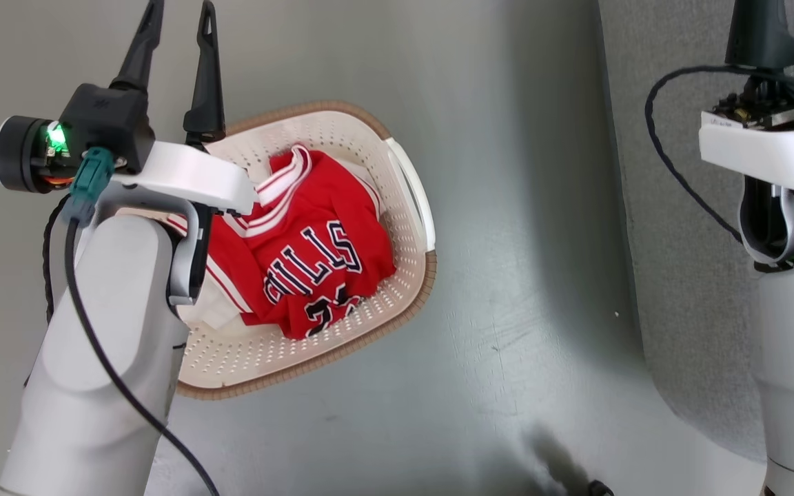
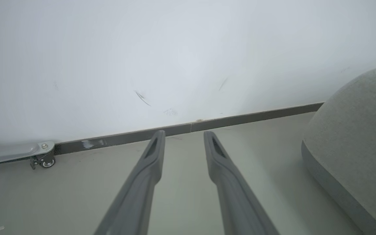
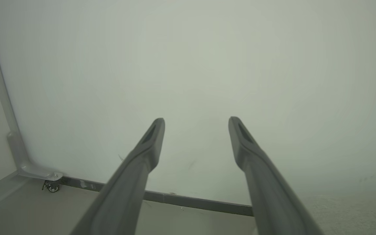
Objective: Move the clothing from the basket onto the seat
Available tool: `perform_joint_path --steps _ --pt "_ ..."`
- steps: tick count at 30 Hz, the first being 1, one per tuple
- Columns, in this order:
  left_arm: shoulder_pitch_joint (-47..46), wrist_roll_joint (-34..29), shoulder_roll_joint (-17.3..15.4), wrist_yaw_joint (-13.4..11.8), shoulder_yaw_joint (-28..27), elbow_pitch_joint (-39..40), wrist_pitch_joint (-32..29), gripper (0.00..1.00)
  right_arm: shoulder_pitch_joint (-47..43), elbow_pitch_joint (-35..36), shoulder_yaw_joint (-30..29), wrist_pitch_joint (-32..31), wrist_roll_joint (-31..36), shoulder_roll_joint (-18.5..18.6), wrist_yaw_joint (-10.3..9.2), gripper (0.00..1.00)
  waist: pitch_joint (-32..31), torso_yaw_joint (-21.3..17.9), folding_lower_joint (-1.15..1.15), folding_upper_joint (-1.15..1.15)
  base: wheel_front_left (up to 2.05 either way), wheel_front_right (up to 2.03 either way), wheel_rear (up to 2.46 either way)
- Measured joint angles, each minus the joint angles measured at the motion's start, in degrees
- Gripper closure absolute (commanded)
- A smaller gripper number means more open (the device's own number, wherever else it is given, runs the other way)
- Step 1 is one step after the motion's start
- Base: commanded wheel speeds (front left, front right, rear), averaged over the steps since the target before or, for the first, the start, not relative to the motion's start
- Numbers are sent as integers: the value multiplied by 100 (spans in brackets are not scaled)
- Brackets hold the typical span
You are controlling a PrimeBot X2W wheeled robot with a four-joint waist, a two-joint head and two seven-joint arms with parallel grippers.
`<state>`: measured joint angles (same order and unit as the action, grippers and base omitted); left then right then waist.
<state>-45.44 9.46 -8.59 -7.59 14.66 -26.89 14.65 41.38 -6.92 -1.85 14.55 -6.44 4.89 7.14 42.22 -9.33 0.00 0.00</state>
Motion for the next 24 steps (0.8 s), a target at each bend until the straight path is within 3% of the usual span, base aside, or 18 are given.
perform_joint_path --steps 8,24 --pt "458 51 4 -48 -233 798 1 0 -216 -69 -45 1 43 62 0 0 -395 141 0 0 0 0 0" --pt "1592 149 -3 -107 -698 1686 2 0 -852 -272 86 1 43 153 0 0 -1320 432 0 0 0 0 0"
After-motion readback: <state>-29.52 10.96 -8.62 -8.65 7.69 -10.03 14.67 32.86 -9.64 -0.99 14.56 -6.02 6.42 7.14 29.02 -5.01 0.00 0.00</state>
